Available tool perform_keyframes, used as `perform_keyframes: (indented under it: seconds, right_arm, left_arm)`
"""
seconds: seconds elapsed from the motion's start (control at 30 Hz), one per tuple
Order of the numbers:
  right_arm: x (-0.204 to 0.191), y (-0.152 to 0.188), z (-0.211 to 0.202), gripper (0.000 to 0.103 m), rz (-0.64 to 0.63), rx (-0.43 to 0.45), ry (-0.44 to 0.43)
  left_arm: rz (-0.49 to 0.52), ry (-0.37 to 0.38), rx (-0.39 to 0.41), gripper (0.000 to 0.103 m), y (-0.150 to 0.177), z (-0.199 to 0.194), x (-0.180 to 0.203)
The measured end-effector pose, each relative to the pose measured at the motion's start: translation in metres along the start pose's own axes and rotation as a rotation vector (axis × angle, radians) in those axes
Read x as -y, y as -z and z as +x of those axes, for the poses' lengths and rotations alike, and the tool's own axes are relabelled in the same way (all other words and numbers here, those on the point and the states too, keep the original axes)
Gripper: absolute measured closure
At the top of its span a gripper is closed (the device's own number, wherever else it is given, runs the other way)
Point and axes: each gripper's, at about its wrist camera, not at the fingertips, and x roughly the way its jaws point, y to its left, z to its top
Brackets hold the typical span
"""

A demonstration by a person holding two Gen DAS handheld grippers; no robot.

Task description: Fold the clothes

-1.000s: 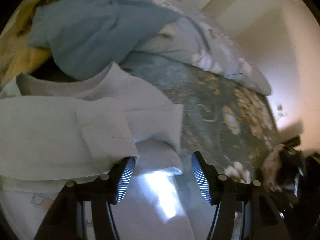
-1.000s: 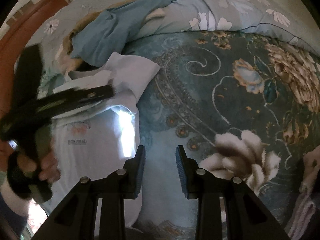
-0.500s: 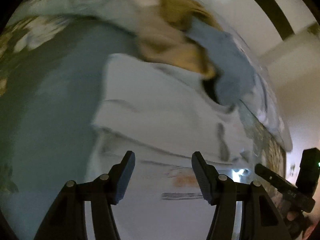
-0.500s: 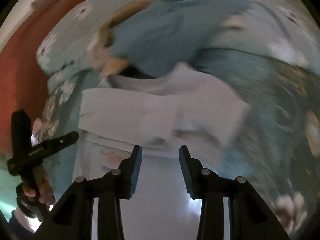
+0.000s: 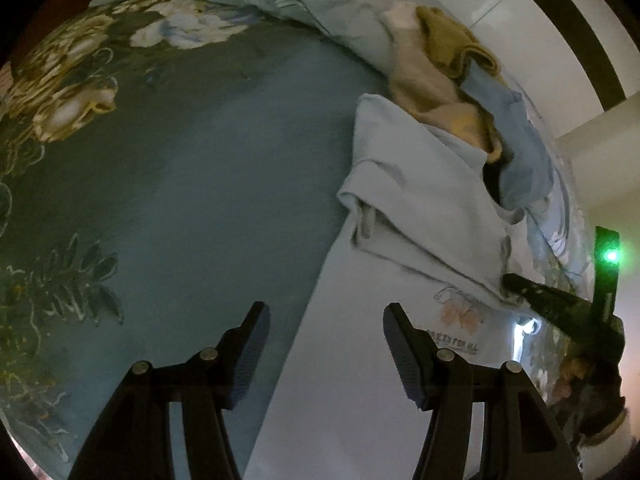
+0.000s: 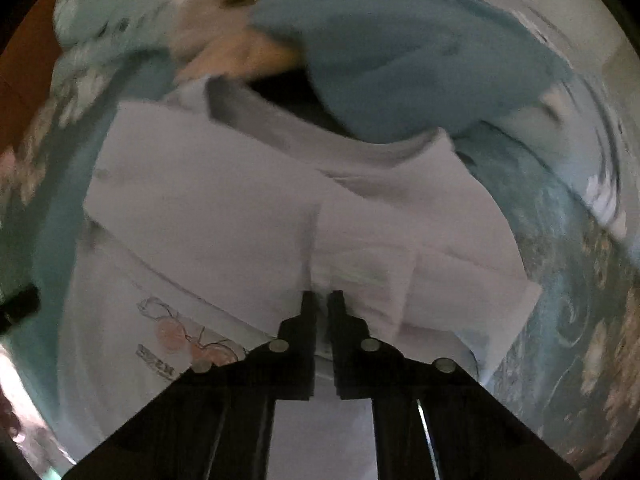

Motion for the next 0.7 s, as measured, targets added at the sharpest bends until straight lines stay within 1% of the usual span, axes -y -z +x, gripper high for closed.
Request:
perform_keyframes:
  seconds: [0.03, 0.13, 0.17, 0.23, 0.3, 0.37, 0.4, 0.5, 0.6, 0.67, 0.7]
  right_arm:
    - [0.010, 0.002, -0.009, 0.101, 0.043, 0.032, -0.021]
    - [0.045, 0.010, -0.037, 0.101, 0.198, 0.119, -0.081]
    - [0.056, 0.012, -0.041, 0.101, 0.237, 0.129, -0.089]
    - [0.082, 0.020, -0.042, 0.101, 0.338, 0.121, -0.113]
    - [0.097, 0.024, -0.034, 0.101, 0.403, 0.095, -0.105]
    - [0.115, 0.033, -0.025, 0.101, 0.485, 0.065, -0.123]
    - [0.123, 0.035, -0.023, 0.102, 0.507, 0.059, -0.118]
    - [0.139, 0.045, -0.021, 0.102, 0.572, 0.055, -0.068]
    - [0.154, 0.055, -0.017, 0.102, 0.663, 0.048, -0.153]
    - [0.156, 0.060, -0.023, 0.102, 0.672, 0.069, -0.177]
    - [0.155, 0.063, -0.028, 0.101, 0.674, 0.078, -0.202]
  left_arm:
    - [-0.002, 0.005, -0.004, 0.040, 0.001, -0.005, -0.007]
    - [0.006, 0.013, -0.012, 0.040, 0.004, -0.011, -0.007]
    - [0.015, 0.009, -0.018, 0.040, 0.007, -0.014, -0.009]
    - [0.030, 0.003, -0.030, 0.040, 0.012, -0.018, -0.012]
    - [0.034, -0.001, -0.045, 0.040, 0.018, -0.022, -0.016]
    - [0.021, 0.002, -0.062, 0.040, 0.027, -0.026, -0.023]
    - [0.015, 0.002, -0.069, 0.040, 0.031, -0.028, -0.027]
    - [-0.001, -0.002, -0.074, 0.040, 0.041, -0.039, -0.037]
    - [-0.028, 0.009, -0.087, 0.040, 0.047, -0.046, -0.046]
    - [-0.048, 0.037, -0.109, 0.040, 0.052, -0.048, -0.049]
    - [-0.052, 0.052, -0.120, 0.040, 0.054, -0.049, -0.049]
